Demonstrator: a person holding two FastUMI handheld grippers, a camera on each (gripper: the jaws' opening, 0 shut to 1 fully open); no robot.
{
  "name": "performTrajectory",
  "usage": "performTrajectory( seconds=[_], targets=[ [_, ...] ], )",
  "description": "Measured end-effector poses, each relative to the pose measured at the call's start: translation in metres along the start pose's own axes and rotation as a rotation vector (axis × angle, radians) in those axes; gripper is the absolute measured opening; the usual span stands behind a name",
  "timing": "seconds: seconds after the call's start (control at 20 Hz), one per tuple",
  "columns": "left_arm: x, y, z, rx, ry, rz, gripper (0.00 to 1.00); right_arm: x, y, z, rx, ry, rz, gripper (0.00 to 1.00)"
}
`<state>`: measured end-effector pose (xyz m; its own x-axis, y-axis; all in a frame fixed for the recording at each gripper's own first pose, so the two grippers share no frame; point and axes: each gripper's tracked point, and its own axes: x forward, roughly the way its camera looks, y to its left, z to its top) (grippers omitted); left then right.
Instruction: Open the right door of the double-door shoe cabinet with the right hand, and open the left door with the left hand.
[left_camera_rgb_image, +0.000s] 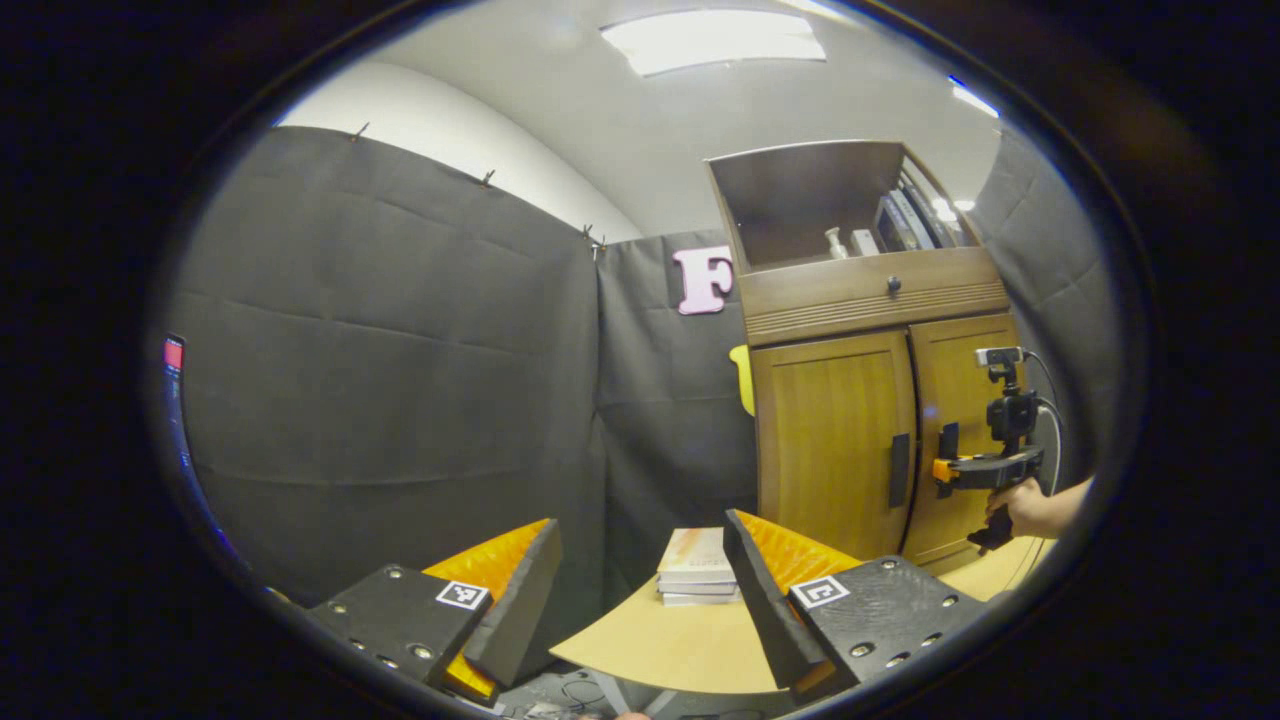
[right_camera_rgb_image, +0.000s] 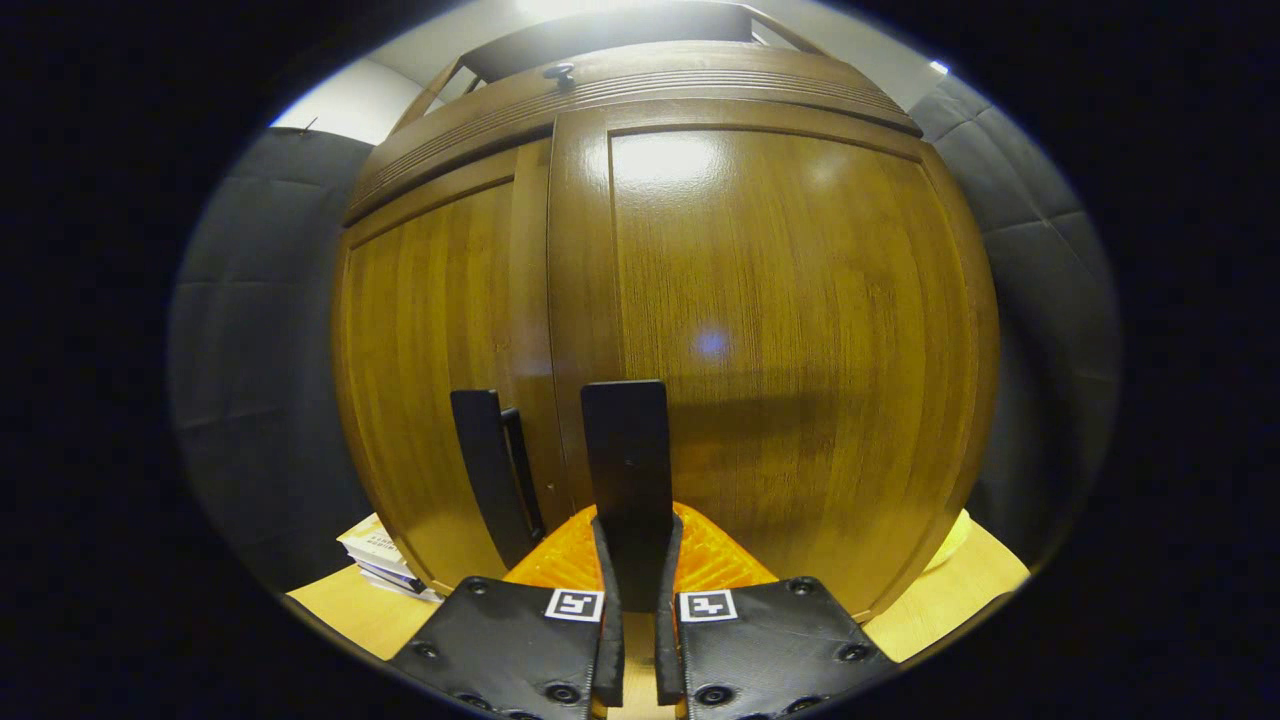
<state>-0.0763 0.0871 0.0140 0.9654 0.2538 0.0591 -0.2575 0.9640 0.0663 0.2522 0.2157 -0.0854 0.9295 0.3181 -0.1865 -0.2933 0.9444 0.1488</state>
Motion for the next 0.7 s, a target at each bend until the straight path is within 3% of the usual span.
performTrajectory(
  seconds=[0.7],
  targets=[
    [0.020, -0.073, -0.006, -0.045, 0.005, -0.183, 0.94, -0.025, -0.004, 0.025, -0.013, -0.004, 0.106, 0.14]
  ],
)
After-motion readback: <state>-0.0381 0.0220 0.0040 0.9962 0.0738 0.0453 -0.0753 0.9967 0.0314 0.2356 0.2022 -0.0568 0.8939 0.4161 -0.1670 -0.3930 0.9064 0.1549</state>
